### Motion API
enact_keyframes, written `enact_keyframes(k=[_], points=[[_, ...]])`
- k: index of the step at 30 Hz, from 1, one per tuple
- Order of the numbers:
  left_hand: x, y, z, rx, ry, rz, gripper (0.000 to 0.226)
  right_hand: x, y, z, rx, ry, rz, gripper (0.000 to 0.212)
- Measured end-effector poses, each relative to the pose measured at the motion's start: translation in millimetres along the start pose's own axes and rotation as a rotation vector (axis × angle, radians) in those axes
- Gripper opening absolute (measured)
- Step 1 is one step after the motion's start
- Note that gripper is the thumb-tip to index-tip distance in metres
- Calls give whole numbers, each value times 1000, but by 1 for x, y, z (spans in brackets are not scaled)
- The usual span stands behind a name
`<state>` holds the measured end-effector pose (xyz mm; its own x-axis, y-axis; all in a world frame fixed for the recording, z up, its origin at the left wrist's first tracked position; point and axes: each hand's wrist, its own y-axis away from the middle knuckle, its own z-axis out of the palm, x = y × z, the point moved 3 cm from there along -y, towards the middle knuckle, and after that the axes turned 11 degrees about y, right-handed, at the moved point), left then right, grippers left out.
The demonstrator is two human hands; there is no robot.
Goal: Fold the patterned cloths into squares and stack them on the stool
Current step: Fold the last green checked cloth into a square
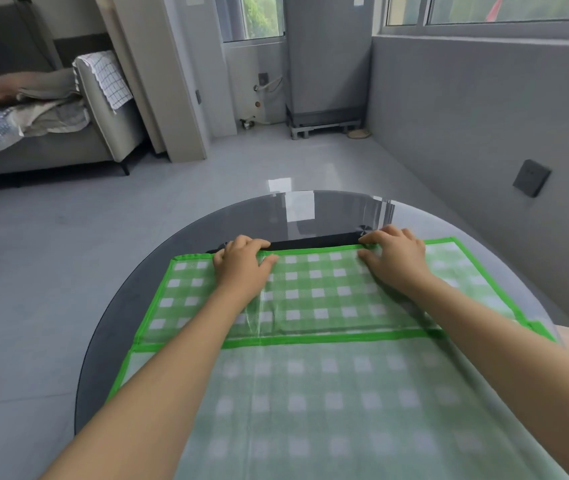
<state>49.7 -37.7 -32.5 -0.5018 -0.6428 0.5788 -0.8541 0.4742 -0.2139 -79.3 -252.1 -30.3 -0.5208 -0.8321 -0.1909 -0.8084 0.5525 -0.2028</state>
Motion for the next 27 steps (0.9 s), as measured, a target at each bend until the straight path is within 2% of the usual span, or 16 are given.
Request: enact_keyframes(k=[7, 11, 15, 19, 23, 27], points=[[0, -7, -1, 123, 93, 7, 11, -3, -11, -2, -23, -49, 23, 18], [11, -1, -26, 143, 124, 33, 12, -2, -6, -16, 18, -226, 10, 11], [36, 12, -68, 140, 122, 72, 15, -8, 7, -56, 134, -227, -102, 14], [55, 32, -105, 97, 152, 82, 11, -15, 28, -103, 216, -173, -242, 12], [62, 64, -131, 19, 211, 106, 20, -15, 68, -136, 237, -150, -315, 11], [70, 104, -144, -74, 186, 116, 19, -13, 109, -152, 106, -124, -355, 15]])
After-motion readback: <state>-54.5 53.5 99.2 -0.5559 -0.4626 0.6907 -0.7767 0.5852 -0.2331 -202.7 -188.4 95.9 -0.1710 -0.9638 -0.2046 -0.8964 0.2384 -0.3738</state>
